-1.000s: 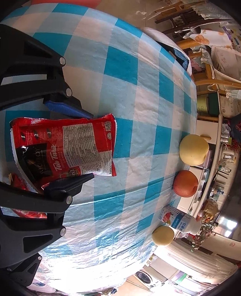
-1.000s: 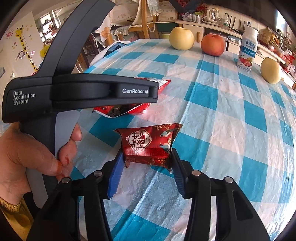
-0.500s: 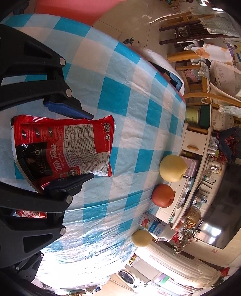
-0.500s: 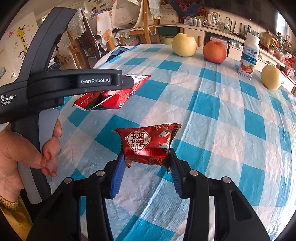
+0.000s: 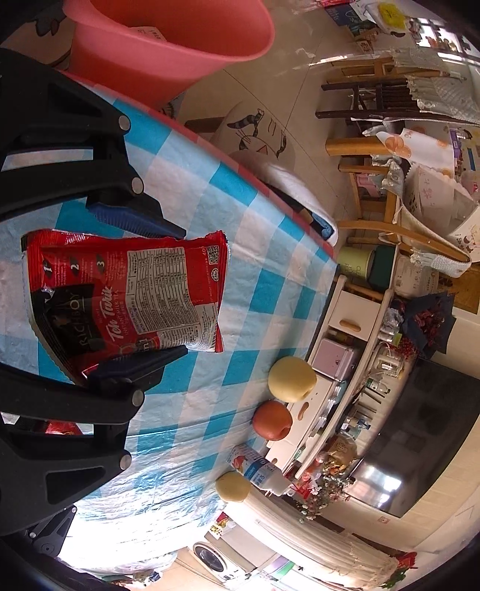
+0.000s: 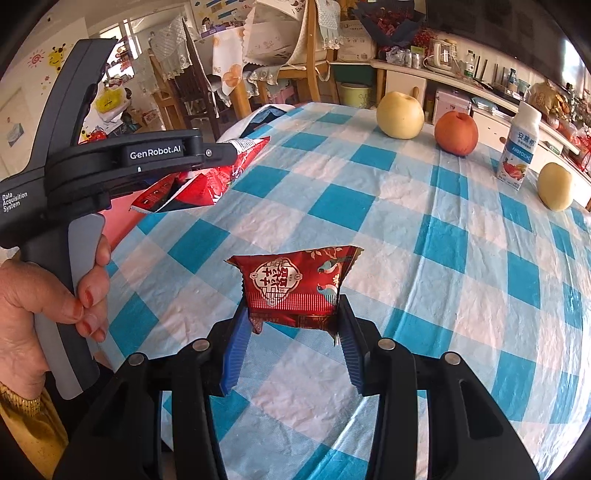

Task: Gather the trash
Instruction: 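Lift the red snack bag and candy wrapper off the table with both tools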

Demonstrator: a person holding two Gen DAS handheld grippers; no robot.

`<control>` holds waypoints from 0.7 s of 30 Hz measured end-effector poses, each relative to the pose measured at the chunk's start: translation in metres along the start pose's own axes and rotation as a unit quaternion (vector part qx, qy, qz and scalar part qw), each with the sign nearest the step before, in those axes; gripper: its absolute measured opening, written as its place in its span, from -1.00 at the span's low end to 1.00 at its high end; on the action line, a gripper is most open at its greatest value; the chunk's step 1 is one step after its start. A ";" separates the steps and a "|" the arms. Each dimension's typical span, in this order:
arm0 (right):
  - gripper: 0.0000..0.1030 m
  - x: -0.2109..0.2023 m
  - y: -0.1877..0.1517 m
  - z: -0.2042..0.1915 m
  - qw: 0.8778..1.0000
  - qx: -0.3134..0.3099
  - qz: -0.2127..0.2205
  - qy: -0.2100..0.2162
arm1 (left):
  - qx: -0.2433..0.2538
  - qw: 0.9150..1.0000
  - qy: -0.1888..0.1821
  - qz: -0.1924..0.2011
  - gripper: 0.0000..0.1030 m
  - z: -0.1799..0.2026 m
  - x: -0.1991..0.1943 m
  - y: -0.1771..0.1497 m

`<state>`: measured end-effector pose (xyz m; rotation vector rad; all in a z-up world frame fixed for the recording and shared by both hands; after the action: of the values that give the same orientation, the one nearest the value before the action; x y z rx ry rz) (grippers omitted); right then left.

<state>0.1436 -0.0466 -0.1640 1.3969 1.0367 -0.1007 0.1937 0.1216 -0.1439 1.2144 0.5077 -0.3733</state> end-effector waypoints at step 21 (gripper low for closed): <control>-0.10 0.009 0.022 -0.050 0.999 -0.043 0.011 0.015 | -0.099 0.994 0.022 0.027 -0.14 -0.080 -0.025 0.011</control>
<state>0.1361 0.0052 -0.1446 1.3344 1.0388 -0.0189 0.1652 0.2014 -0.1424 1.0439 0.5360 -0.2441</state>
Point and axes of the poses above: each gripper's, at about its wrist camera, not at the fingertips, and x roughly the way its jaws point, z to its right, y to its top, the point moved 1 cm from there along x, roughly the way its jaws point, and after that the axes turned 11 degrees about z, right-handed, at the moved point
